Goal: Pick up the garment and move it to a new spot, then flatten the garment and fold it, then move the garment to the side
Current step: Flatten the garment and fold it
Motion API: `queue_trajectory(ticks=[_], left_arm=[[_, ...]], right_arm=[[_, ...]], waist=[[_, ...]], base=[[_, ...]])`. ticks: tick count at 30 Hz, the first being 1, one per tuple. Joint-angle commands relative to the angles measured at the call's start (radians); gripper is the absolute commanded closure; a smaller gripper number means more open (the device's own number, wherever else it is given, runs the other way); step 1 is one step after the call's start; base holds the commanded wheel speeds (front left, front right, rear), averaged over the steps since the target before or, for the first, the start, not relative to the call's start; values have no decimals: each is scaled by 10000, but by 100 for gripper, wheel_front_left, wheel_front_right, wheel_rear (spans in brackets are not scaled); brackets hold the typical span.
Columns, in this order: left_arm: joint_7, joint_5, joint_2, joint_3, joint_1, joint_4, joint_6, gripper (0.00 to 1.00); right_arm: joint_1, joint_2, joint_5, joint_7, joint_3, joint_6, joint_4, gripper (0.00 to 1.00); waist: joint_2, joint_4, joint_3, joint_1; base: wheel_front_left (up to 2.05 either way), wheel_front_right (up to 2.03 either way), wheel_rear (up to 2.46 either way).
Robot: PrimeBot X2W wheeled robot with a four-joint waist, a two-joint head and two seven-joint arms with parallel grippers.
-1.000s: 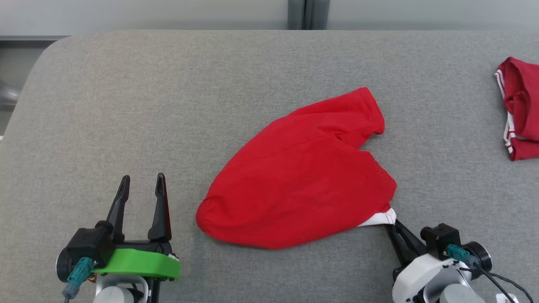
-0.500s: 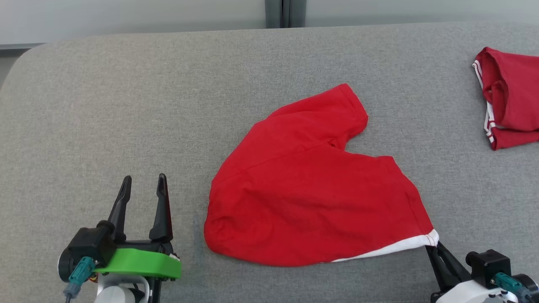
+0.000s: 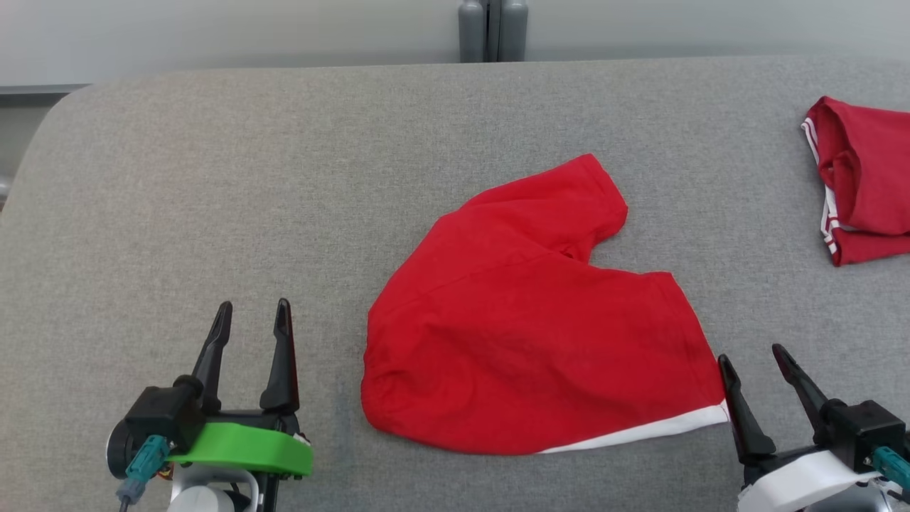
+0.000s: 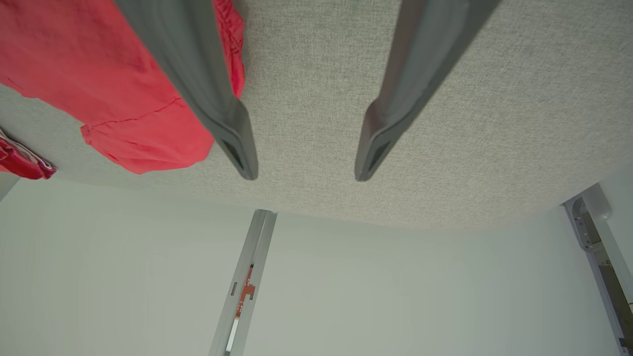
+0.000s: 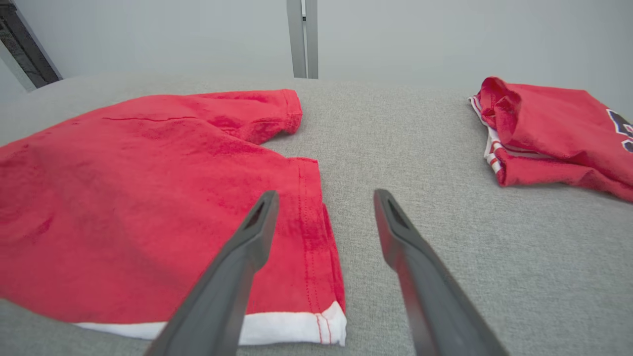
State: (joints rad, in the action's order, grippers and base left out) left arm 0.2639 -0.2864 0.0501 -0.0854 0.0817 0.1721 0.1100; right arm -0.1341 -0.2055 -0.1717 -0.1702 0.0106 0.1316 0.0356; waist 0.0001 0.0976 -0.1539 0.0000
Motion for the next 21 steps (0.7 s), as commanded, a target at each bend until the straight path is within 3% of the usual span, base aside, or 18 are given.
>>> queue_trajectory(ticks=[1, 11, 21], left_arm=[[-2, 133, 13, 15, -150, 25, 25, 0], [-2, 161, 14, -435, -368, 363, 107, 0], [-2, 207, 98, -1822, -407, 2067, 208, 0]], right_arm=[[171, 62, 114, -112, -17, -21, -158, 0], [1036, 663, 353, -637, 171, -21, -528, 0], [1406, 843, 387, -795, 418, -21, -73, 0]], waist=[[-1, 10, 82, 0], [-1, -46, 311, 0], [-1, -84, 376, 0]], base=[[0, 0, 0], [0, 0, 0], [0, 0, 0]])
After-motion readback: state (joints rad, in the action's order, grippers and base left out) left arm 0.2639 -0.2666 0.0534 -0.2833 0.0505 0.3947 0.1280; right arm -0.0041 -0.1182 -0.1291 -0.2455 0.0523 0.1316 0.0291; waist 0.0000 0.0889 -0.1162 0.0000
